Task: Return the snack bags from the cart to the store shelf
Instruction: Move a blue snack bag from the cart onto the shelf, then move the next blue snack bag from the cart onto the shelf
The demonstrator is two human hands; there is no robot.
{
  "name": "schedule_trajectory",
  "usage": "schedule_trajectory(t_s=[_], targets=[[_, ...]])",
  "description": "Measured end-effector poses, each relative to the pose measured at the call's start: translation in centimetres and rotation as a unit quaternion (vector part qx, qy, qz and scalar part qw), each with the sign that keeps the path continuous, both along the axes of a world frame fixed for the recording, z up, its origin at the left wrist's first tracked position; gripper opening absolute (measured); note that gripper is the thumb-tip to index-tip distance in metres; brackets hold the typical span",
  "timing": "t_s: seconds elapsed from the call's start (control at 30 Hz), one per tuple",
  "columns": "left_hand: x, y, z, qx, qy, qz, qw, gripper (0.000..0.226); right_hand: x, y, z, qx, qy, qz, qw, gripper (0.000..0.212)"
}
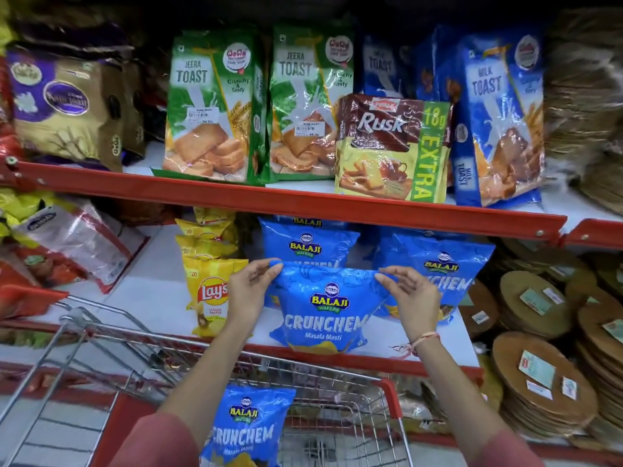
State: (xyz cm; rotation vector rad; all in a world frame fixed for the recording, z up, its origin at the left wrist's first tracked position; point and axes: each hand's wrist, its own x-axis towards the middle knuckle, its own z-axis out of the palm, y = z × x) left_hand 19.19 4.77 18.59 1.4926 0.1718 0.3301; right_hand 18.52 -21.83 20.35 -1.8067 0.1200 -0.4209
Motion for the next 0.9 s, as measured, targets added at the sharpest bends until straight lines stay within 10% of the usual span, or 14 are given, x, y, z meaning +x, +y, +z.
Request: schedule_trajectory(t_s=[0.27,0.57,0.8,0.9], targets=[[-6.3,3.9,-6.1,0.025,0.028,0.01,0.999,0.018,-6.0,5.3,-6.1,0.074,-0.034,-0.101,0.992,0.068],[-11.0,9.4,-17.0,-0.017,0.19,0.088,0.978,0.017,-11.3,11.5,-18.1,-0.007,0.256,-0.024,0.966,0.015],[-9.4,12.0,-23.9,-0.104,0.33,0.149,0.926,0.003,-8.5,14.7,-23.7,-0.07,0.432,-0.001,0.899,0.022],[-8.5,12.2,-26.2,-0.139,0.379,0.165,0.9,0.032,-7.4,15.7,-25.3,-0.092,0.466,0.054,0.878,0.019]])
